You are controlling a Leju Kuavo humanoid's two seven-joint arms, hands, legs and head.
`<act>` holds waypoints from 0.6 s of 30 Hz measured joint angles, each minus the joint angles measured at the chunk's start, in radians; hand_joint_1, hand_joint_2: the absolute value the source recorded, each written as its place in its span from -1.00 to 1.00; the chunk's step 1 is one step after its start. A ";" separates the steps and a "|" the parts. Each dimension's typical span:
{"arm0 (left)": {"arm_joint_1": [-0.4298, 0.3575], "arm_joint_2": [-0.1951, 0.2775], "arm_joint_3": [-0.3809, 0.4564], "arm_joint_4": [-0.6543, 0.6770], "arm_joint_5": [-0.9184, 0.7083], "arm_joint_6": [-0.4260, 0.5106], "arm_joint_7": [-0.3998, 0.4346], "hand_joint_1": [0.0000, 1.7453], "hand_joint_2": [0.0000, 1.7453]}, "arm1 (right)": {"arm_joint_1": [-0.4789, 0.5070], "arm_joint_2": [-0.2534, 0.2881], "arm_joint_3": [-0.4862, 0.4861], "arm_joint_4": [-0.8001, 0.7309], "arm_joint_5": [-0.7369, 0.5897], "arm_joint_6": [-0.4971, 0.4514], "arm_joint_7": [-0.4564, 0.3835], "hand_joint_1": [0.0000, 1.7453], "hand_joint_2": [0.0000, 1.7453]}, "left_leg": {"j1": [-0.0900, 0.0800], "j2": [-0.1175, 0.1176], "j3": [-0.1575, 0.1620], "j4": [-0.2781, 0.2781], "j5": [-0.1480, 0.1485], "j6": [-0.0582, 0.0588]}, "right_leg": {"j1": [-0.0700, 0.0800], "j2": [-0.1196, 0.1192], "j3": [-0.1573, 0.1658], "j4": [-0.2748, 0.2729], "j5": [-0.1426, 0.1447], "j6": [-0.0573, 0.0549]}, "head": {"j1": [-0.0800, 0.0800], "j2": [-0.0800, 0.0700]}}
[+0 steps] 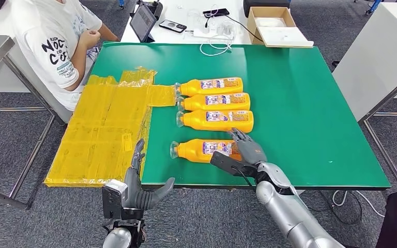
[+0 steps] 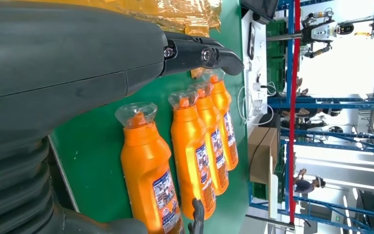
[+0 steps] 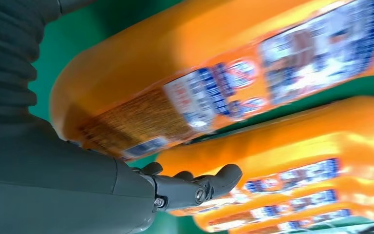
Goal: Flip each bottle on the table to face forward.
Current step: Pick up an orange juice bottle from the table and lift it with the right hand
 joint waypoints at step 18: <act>-0.003 -0.002 0.003 0.047 0.002 0.001 0.006 -1.00 1.00 | -0.068 -0.037 -0.022 0.140 0.004 0.063 0.048 -1.00 1.00 | 0.000 0.001 0.001 0.000 0.000 0.000 | 0.000 0.000 0.001 0.000 0.001 0.000 | 0.000 0.000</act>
